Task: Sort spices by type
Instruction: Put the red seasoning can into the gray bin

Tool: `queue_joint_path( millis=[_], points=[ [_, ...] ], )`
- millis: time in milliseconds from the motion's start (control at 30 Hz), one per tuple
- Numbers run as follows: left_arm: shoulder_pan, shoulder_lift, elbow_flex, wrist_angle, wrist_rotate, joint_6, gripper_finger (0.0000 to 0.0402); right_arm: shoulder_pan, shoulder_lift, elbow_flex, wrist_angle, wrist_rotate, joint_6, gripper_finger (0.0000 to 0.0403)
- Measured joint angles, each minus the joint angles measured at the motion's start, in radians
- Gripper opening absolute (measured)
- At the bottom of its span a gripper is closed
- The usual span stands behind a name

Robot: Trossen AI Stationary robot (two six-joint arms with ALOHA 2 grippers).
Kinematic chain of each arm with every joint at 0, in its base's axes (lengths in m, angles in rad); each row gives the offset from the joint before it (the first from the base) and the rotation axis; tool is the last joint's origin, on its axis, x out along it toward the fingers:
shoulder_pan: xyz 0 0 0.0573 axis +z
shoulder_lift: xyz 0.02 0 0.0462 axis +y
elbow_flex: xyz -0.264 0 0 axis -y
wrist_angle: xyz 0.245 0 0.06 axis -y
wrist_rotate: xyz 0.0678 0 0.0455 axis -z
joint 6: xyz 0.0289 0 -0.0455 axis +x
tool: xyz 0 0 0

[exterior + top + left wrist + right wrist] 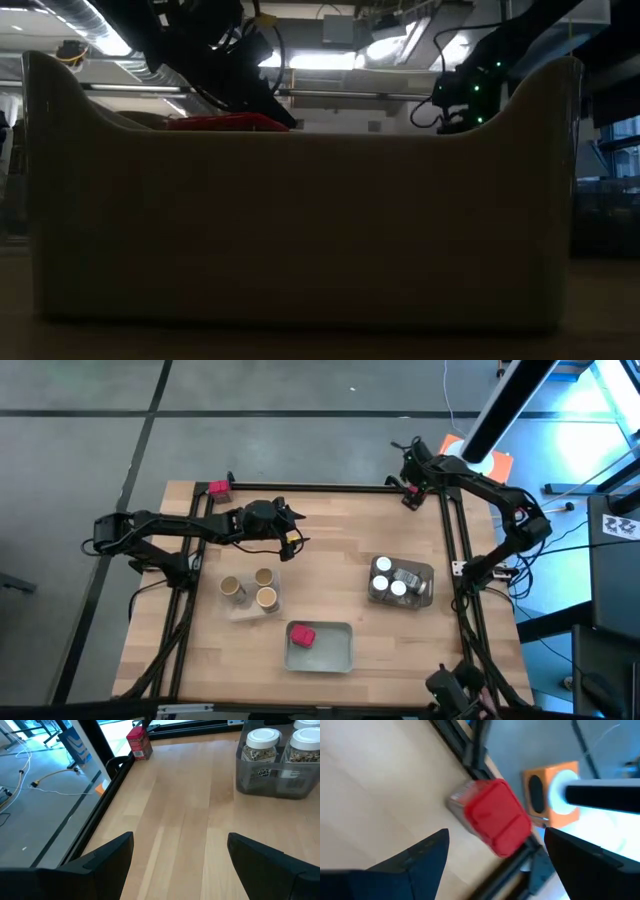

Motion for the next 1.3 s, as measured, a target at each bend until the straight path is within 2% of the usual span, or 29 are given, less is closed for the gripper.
queue_joint_path(
  millis=[100,433,667,967,1067,1233,1300],
  points=[
    [0.000,0.000,0.000,0.000,0.000,0.000,0.0310,0.000,0.029,0.000,0.003,0.061,-0.052,0.0325],
    [0.000,0.000,0.000,-0.012,0.000,-0.008,0.0310,0.000,0.109,0.000,0.040,0.119,-0.201,0.0325],
    [0.000,0.000,0.000,-0.015,0.000,-0.008,0.0310,0.000,0.174,0.000,0.093,0.126,-0.239,0.0325],
    [0.000,0.000,0.000,-0.016,0.000,-0.015,0.0310,0.000,0.205,0.000,0.052,0.103,-0.240,0.0322],
    [0.000,0.000,0.000,-0.015,0.000,-0.013,0.0310,0.000,0.205,0.000,0.030,0.091,-0.240,0.0301],
    [0.000,0.000,0.000,-0.015,0.000,-0.012,0.0310,0.001,0.200,0.003,0.026,0.059,-0.211,0.0230],
    [0.000,0.000,0.000,-0.015,0.000,-0.012,0.0310,0.002,0.199,0.004,0.029,0.060,-0.196,0.0220]
  ],
)
